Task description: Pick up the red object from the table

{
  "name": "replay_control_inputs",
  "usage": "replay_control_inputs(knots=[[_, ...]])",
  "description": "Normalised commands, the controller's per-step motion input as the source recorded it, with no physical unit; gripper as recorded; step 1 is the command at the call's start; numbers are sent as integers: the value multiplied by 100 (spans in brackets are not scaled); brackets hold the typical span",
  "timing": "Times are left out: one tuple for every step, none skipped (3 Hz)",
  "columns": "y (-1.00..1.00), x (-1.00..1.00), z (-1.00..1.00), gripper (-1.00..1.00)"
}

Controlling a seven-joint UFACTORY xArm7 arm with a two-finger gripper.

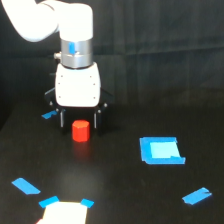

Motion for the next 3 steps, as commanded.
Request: replay_control_inputs(knots=[[-43,-90,-2,53],[17,-25,-34,-100],[94,82,-73,100]])
